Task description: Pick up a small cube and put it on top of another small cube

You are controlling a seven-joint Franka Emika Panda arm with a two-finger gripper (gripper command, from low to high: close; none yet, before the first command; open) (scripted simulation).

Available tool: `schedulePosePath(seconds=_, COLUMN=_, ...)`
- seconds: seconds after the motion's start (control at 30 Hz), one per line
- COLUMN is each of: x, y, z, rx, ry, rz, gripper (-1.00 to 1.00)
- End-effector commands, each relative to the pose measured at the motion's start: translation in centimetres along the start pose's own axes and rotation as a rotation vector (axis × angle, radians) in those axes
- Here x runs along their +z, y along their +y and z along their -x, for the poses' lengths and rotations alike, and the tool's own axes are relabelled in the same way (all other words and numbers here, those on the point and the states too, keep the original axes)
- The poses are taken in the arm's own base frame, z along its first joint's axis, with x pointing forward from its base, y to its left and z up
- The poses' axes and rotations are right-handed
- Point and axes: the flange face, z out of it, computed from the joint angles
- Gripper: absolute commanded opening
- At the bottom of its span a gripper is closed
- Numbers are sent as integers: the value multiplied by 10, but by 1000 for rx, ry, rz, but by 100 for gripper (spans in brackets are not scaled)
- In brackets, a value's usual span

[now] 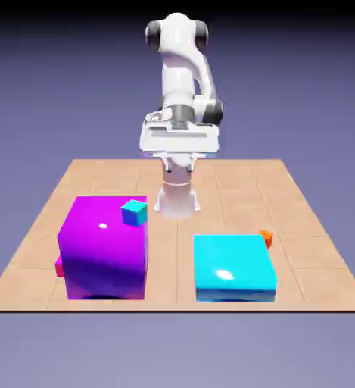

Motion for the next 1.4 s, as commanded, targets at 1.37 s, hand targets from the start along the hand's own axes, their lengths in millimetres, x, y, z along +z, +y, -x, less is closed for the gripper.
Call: schedulePosePath(seconds=1.37, x=73, y=-53, z=425, rx=-2359, ry=-724, rz=-334, gripper=0)
